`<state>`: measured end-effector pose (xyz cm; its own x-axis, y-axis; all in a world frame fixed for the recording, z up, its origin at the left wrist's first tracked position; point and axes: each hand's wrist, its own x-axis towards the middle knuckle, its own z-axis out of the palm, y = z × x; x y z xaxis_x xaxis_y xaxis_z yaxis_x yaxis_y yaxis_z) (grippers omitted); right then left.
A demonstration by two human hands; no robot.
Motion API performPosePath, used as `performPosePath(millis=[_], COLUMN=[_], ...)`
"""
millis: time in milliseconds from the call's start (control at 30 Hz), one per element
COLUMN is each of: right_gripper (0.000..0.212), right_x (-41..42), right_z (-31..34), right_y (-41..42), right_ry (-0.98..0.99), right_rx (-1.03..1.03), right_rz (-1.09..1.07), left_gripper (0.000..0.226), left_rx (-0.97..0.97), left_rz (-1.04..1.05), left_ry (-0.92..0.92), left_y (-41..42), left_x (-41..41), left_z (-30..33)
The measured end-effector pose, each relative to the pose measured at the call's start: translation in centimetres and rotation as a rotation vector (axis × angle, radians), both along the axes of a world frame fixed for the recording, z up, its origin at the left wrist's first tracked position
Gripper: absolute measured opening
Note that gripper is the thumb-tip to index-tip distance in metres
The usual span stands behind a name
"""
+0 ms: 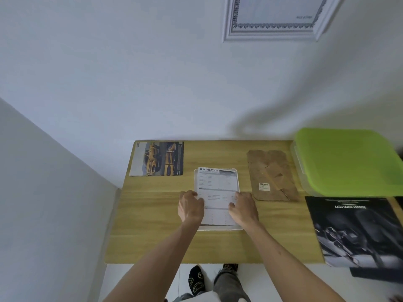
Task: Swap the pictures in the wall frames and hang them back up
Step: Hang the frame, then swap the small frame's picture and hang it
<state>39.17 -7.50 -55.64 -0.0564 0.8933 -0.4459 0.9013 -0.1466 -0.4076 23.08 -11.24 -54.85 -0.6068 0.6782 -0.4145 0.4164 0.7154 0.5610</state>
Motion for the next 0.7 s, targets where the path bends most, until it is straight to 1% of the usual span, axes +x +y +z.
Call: performPosePath(millis=[100,200,233,333,400,500,567,700], right_gripper=[0.047,0.051,0.051,0.050,0.047,0.033,0.029,0.016], right_x=[0.0,0.1,0.2,0.6,1.0,1.6,1.9,2.8], right_z=[-0.2,-0.4,-0.4,-0.3,-0.2,0.2,0.7,1.4], right_y=[-0.2,-0.2,-0.2,0.0,0.2,0.5,0.5,0.6], right_ry=[0.018,0.037,0.053,0.120,0.195,0.323,0.390,0.584], right_rx=[0.007,0.004,0.000,-0.006,-0.011,0.013,0.024,-0.002], right_rz=[-0.026,-0.045,-0.058,-0.106,-0.137,-0.202,-0.228,-0.319], left_gripper=[0.020,0.011,0.011,0.013,0.014,0.015,0.015,0.016], left_rx=[0.062,0.135,0.143,0.134,0.147,0.174,0.191,0.212], left_rz=[0.018,0.076,0.091,0.134,0.173,0.174,0.158,0.141], left_ry=[-0.029,-0.216,-0.282,-0.403,-0.496,-0.626,-0.671,-0.719], left_y=[0.0,-0.2,-0.3,-0.8,-1.2,-1.4,-1.5,-1.6], left_x=[-0.2,-0.4,-0.5,-1.2,-1.9,-3.0,-3.4,-3.6], left_z=[0.0,0.2,0.3,0.0,-0.2,0.2,0.5,1.3])
